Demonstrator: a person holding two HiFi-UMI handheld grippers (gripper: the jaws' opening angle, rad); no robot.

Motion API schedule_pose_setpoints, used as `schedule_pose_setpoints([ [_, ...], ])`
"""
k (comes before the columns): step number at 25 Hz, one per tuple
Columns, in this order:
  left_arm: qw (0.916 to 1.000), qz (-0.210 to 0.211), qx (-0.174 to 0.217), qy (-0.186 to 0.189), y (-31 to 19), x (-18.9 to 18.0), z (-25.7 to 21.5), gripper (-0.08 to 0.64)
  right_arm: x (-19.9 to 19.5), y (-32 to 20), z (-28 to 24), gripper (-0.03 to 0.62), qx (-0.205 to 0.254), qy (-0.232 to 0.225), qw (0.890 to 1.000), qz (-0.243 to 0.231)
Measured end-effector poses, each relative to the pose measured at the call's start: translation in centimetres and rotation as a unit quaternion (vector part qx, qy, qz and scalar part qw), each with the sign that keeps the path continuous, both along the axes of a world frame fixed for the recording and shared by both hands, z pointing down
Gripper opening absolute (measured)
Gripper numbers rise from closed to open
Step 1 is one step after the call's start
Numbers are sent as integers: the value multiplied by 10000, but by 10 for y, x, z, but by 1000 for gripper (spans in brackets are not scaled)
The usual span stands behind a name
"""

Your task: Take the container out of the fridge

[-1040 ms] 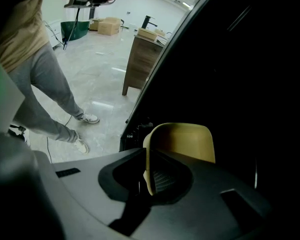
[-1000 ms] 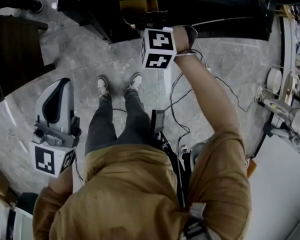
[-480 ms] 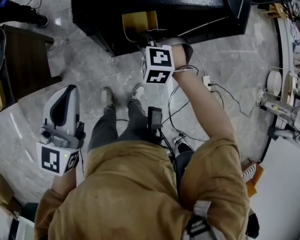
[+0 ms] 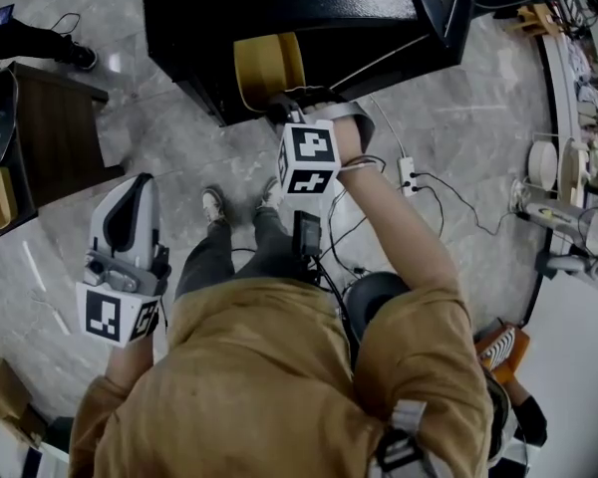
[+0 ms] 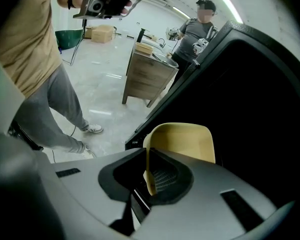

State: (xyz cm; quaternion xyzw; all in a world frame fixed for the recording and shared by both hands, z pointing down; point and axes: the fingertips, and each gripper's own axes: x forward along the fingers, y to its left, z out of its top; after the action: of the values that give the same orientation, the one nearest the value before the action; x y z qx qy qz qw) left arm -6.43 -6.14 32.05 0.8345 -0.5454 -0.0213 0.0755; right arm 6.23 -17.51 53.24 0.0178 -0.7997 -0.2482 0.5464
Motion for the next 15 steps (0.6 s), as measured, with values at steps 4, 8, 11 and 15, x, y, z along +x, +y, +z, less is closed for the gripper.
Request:
schedule_pose_setpoints([
  [4,10000,49,16,-2,0,3,-5,2,3,6,-12,18,-2,-127,9999,107],
  [8,9999,135,63,-24,-3,7,-12,2,11,9,-24,18,-4,-244,9992,315],
  [11,9997,199,96,-42,-4,10,-16,2,16,12,-33,18,11,-319,9986,416],
  [15,9995,277,126,-63,-5,14,-20,2,23,19,-43,18,44,-406,9977,538],
])
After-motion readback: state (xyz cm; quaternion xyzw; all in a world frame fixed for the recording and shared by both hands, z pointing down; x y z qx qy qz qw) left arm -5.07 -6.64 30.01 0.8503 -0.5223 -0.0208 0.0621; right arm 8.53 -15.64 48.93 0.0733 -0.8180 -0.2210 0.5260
